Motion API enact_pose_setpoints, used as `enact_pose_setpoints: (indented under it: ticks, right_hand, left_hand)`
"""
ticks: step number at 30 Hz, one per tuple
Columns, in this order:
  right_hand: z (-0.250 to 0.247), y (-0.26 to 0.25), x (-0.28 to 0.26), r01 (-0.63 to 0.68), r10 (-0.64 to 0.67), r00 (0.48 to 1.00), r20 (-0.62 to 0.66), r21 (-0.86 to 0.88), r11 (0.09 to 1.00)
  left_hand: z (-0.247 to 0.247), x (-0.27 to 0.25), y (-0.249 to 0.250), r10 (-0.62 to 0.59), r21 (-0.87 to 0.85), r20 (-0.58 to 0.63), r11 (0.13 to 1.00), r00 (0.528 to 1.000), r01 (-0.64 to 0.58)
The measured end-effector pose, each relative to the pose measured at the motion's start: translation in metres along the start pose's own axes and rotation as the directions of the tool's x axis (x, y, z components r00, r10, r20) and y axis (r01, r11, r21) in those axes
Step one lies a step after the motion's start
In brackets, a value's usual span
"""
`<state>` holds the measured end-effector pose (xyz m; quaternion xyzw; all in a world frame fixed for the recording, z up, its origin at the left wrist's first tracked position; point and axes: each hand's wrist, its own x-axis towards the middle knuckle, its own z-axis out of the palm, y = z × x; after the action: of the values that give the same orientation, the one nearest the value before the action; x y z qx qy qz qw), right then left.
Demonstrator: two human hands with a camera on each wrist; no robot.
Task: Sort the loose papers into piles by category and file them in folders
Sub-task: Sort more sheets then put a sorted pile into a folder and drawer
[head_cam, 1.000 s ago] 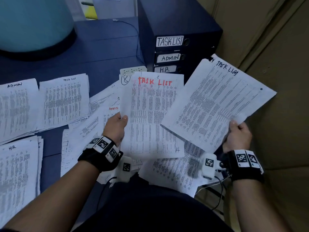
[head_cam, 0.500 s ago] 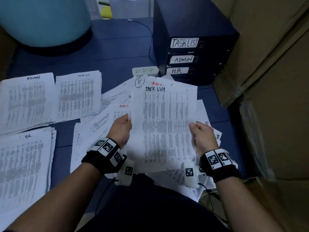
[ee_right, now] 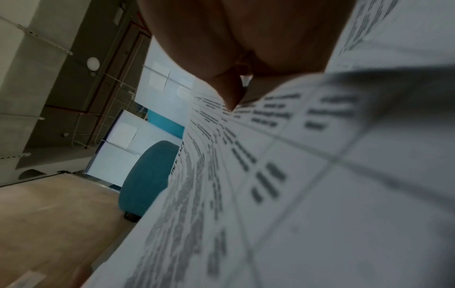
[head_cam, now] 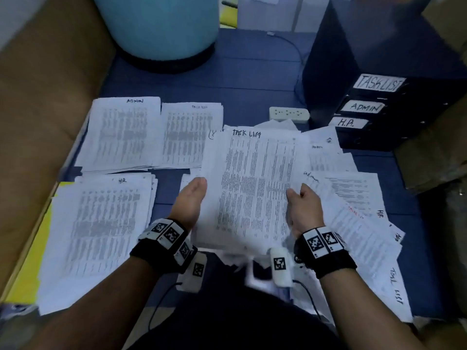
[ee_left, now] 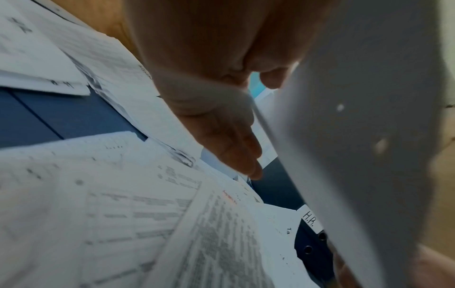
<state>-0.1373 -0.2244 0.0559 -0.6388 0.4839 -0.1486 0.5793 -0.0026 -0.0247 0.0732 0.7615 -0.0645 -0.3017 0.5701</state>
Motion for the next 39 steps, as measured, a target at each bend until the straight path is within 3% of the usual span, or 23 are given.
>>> enact_pose_setpoints:
  ticks: [4, 8, 14, 17, 20, 22, 23, 27, 31, 35, 39]
  right_hand:
    - [0.045, -0.021, -0.01, 0.079, -0.079, 0.997, 0.001, -0.022, 0.997]
    - [0.082, -0.031, -0.011, 0.138, -0.138, 0.99, 0.001, -0.068, 0.988]
    - [0.123, -0.038, 0.006, 0.125, -0.13, 0.991, -0.027, -0.124, 0.984]
    - [0.139, -0.039, 0.019, 0.08, -0.086, 0.996, -0.039, -0.126, 0.989]
    - [0.148, -0.039, 0.026, 0.002, 0.022, 0.987, 0.162, -0.143, 0.99]
    - [0.156, -0.04, 0.027, 0.002, 0.088, 0.941, 0.326, -0.267, 0.964]
    - [0.16, -0.04, 0.029, 0.005, 0.106, 0.935, 0.339, -0.312, 0.95]
    - [0.184, -0.051, 0.055, -0.021, 0.075, 0.972, 0.222, -0.236, 0.972]
    - [0.212, -0.066, 0.097, -0.001, 0.048, 0.991, 0.128, -0.343, 0.939]
    - [0.24, -0.07, 0.13, 0.047, 0.038, 0.99, 0.135, -0.571, 0.82]
    - [0.243, -0.071, 0.134, 0.016, 0.087, 0.987, 0.136, -0.622, 0.783]
  left_hand:
    - [-0.04, 0.01, -0.006, 0.044, 0.125, 0.031, 0.991, 0.999, -0.048]
    - [-0.073, 0.026, -0.012, 0.081, 0.091, 0.05, 0.992, 0.996, -0.085]
    - [-0.098, 0.061, -0.019, 0.052, 0.032, 0.048, 0.998, 0.998, -0.053]
    - [-0.103, 0.08, -0.018, 0.074, 0.114, -0.002, 0.991, 0.997, -0.074]
    - [-0.109, 0.104, -0.016, 0.082, 0.101, -0.138, 0.993, 0.987, -0.068]
    - [-0.114, 0.122, -0.018, 0.065, 0.054, -0.19, 0.997, 0.98, -0.056]
    - [-0.116, 0.129, -0.02, 0.058, 0.046, -0.194, 0.998, 0.979, -0.05]
    - [-0.125, 0.145, -0.03, -0.04, -0.082, -0.211, 0.996, 0.977, 0.023]
    - [-0.13, 0.147, -0.047, -0.175, -0.252, -0.2, 0.96, 0.964, 0.122]
    - [-0.131, 0.139, -0.06, -0.179, -0.24, -0.197, 0.962, 0.964, 0.13]
    - [-0.127, 0.132, -0.063, -0.139, -0.155, -0.213, 0.982, 0.967, 0.108]
